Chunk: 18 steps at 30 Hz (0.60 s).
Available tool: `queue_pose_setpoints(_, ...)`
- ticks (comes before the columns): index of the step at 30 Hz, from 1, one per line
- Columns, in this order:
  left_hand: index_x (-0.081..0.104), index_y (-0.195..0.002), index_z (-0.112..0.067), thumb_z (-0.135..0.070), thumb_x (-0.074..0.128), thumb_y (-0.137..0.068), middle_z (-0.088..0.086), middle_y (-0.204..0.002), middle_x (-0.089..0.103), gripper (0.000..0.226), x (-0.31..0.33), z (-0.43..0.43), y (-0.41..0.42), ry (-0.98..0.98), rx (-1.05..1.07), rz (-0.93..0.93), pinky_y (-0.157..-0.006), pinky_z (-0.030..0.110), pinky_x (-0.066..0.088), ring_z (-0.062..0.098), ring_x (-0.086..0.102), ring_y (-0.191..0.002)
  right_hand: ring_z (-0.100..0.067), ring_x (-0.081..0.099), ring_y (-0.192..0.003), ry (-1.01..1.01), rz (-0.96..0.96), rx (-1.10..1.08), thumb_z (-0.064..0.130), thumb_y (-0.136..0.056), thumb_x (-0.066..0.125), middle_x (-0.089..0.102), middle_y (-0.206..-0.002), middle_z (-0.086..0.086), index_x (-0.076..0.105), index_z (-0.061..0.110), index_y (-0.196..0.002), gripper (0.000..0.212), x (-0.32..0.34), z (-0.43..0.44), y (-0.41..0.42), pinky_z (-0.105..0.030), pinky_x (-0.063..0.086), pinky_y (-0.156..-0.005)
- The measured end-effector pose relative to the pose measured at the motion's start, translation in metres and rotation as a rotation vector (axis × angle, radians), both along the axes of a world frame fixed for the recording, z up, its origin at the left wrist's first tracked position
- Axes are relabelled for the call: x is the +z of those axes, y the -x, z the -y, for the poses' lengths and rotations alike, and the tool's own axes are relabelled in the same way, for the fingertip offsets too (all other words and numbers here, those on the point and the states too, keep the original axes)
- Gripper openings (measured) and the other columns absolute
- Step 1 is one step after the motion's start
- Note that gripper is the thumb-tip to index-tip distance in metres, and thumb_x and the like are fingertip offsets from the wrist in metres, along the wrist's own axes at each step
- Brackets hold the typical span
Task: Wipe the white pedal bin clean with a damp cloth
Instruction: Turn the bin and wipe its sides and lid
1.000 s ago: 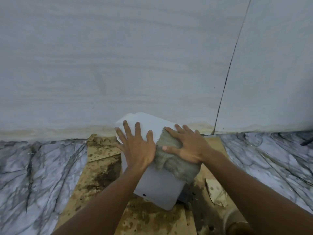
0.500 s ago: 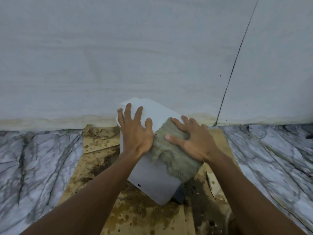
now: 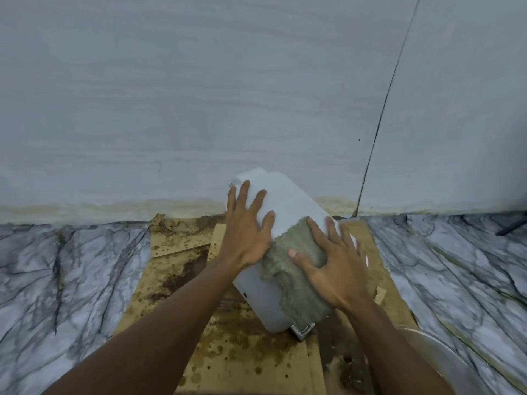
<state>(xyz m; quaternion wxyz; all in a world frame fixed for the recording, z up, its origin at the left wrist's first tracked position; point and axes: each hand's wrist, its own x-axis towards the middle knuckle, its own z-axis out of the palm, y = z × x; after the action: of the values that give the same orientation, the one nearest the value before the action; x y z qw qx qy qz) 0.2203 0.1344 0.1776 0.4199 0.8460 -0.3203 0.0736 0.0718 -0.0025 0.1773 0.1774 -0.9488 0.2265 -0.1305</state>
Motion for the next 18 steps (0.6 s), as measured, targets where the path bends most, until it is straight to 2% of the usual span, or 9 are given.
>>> queue_pose_setpoints(5,0.019,-0.159,-0.026,-0.045,0.037,-0.105,-0.007,-0.165,-0.021,0.060,0.006,0.020,-0.019,-0.069,0.044,-0.185,-0.125,0.048,0.005,0.015,-0.024,-0.151,-0.022,-0.005,-0.154,-0.027,-0.095,-0.016,0.093,-0.074,0.017,0.000,-0.168,0.006,0.006,0.049,-0.154,0.092,0.006,0.007,-0.031,-0.057,-0.002,-0.121)
queue_pose_setpoints(10,0.011,-0.160,-0.027,-0.049,0.047,-0.100,-0.001,-0.164,-0.026,0.073,-0.004,0.037,-0.015,0.057,0.198,-0.298,-0.125,0.043,0.008,0.018,-0.023,-0.151,-0.022,0.003,-0.154,0.055,-0.188,0.121,0.091,-0.079,0.023,0.008,-0.167,0.005,0.010,0.048,-0.155,0.088,0.023,0.027,-0.058,-0.054,0.007,-0.121)
queue_pose_setpoints(13,0.011,-0.160,-0.028,-0.046,0.047,-0.101,0.002,-0.165,-0.024,0.071,-0.004,0.044,-0.022,0.065,0.168,-0.325,-0.124,0.045,0.007,0.019,-0.028,-0.150,-0.017,0.013,-0.152,0.066,-0.136,0.190,0.094,-0.073,0.020,0.017,-0.165,0.010,0.019,0.053,-0.152,0.089,0.025,0.051,-0.060,-0.049,0.012,-0.119)
queue_pose_setpoints(15,0.010,-0.160,-0.028,-0.045,0.045,-0.103,0.003,-0.164,-0.025,0.069,-0.001,0.050,-0.030,0.042,0.132,-0.331,-0.123,0.045,0.006,0.018,-0.031,-0.148,-0.015,0.013,-0.152,-0.012,-0.067,0.190,0.093,-0.070,0.018,0.017,-0.165,0.013,0.023,0.053,-0.151,0.091,0.019,0.059,-0.060,-0.048,0.012,-0.122)
queue_pose_setpoints(18,0.012,-0.160,-0.026,-0.039,0.043,-0.103,0.004,-0.165,-0.022,0.066,0.005,0.060,-0.051,0.017,0.127,-0.327,-0.123,0.048,0.007,0.020,-0.027,-0.150,-0.014,0.014,-0.152,-0.090,-0.013,0.120,0.089,-0.077,0.028,0.020,-0.164,0.013,0.028,0.050,-0.150,0.082,0.018,0.054,-0.073,-0.049,0.013,-0.123)
